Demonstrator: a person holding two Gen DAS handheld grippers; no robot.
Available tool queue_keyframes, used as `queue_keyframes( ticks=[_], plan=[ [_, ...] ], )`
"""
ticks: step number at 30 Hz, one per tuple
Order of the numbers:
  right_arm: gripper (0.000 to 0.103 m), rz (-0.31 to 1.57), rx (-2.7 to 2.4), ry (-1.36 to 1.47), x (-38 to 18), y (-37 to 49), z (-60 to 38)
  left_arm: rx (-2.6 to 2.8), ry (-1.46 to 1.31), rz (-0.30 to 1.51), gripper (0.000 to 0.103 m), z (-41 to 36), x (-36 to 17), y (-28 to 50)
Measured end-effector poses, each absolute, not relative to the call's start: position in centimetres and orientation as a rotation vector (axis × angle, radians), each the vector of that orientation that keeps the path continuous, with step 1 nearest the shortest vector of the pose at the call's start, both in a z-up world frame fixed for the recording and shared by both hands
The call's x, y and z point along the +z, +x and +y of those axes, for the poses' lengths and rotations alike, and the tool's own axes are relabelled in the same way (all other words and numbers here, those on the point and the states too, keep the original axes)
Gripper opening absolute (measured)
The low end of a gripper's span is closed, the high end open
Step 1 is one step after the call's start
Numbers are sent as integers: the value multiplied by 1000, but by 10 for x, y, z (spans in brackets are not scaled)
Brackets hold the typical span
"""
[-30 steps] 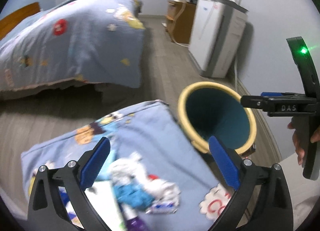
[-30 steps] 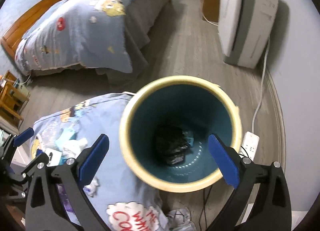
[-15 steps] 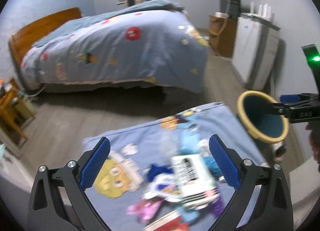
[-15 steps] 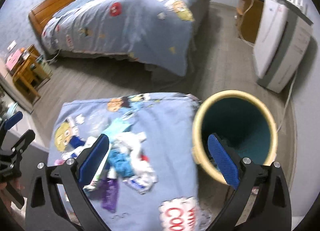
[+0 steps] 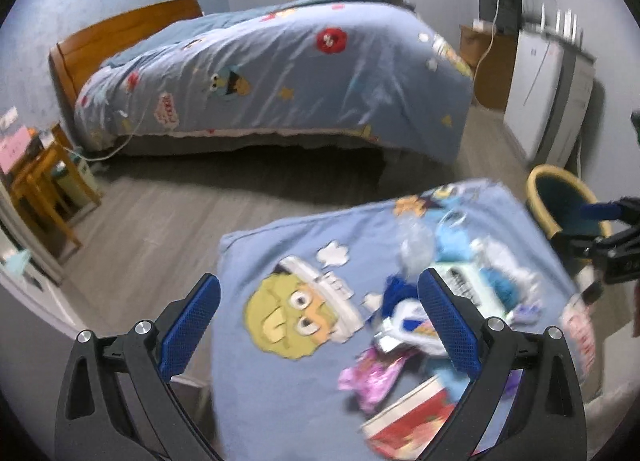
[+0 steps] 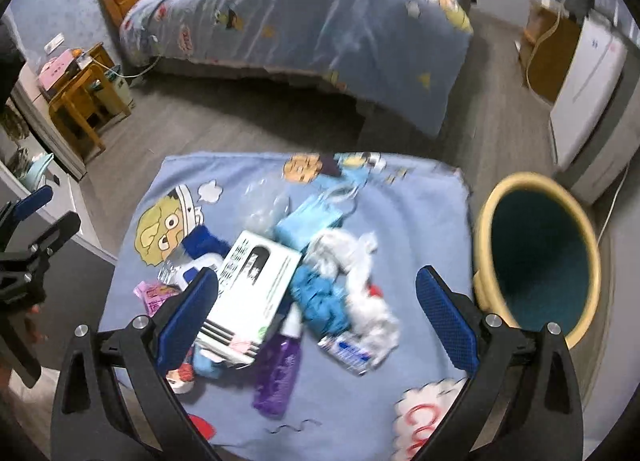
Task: Collect trash
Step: 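Grasp the white medicine box with the right tool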
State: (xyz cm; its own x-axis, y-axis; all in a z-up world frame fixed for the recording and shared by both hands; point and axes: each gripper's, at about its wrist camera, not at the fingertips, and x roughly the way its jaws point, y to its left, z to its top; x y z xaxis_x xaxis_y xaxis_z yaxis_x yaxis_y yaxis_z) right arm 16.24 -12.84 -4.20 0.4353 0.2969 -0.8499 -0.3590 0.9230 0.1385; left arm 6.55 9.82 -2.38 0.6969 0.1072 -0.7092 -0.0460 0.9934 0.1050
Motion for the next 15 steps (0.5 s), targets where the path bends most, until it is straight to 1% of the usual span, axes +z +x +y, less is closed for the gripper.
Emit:
queue_keyframes(
  ticks=[2,6,9,15],
  plan=[
    [97,1070,419,-53,-48,161,-120,95,50,800,98,106,-25,65],
    [97,1101,398,65,-63,164,-111,77,-38,825,98,121,-28,66],
    [97,1115,381,26,-75,163,-92,82,-46,818,98,129,-32,63],
    [97,1206,376,16,-107,167,-65,68,-15,851,98,139,-49,64]
  ],
)
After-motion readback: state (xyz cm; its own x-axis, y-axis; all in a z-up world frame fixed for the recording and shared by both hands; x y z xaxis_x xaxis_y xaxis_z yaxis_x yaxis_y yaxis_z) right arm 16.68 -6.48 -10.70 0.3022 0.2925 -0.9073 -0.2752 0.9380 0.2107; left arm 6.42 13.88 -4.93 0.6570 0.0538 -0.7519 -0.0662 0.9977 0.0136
